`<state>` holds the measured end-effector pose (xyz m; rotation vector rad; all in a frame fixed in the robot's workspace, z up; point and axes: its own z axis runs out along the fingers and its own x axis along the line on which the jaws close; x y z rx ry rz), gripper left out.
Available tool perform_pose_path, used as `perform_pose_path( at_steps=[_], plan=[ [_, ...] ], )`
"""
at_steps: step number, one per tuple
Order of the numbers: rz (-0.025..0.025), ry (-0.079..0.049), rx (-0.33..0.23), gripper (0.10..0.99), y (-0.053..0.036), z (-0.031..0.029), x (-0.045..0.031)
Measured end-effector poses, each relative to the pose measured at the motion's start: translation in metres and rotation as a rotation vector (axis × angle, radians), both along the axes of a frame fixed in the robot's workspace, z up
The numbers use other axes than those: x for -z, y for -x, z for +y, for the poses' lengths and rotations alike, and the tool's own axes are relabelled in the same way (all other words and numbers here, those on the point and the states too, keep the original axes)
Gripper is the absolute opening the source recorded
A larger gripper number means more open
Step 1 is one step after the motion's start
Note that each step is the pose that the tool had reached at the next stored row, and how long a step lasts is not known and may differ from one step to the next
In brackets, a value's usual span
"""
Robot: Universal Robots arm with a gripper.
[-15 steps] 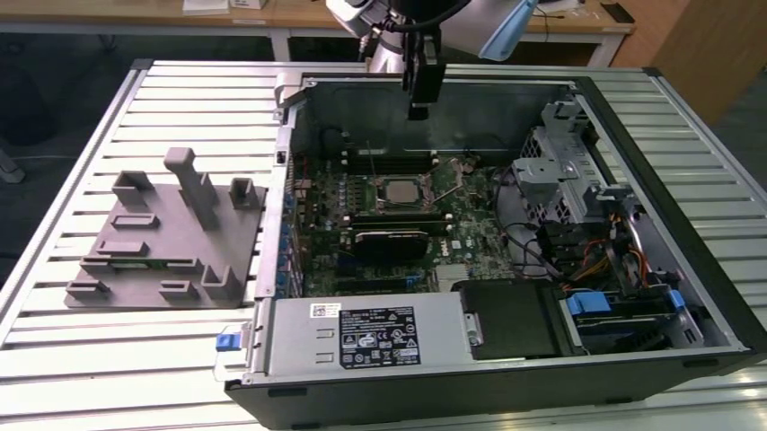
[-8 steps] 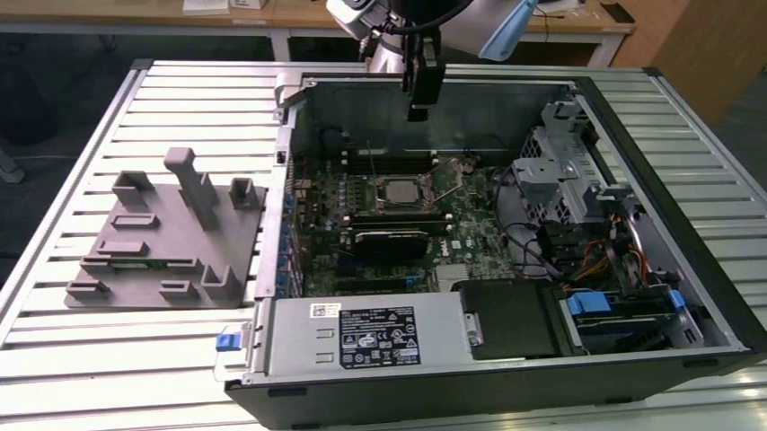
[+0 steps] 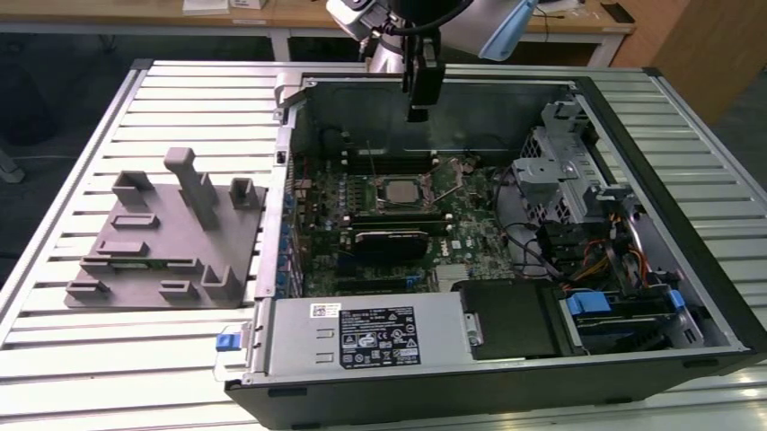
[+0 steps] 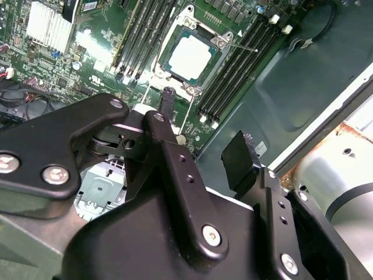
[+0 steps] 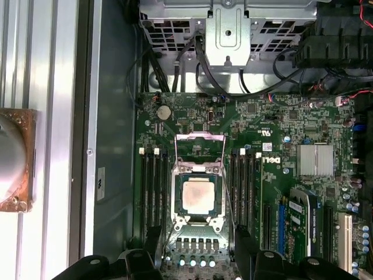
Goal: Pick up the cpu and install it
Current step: 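Place the cpu into insertion slot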
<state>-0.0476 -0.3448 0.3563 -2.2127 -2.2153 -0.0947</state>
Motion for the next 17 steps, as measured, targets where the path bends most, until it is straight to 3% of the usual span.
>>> perform_pose_path(
  at_steps=[7, 8, 17],
  plan=[
    [0.0000, 0.000, 0.000, 0.608, 0.0000, 0.0000, 0.0043],
    [-0.0001, 0.000, 0.000, 0.608, 0.0000, 0.0000, 0.0174],
    [0.0001, 0.000, 0.000, 0.608, 0.0000, 0.0000, 0.0199]
  ],
)
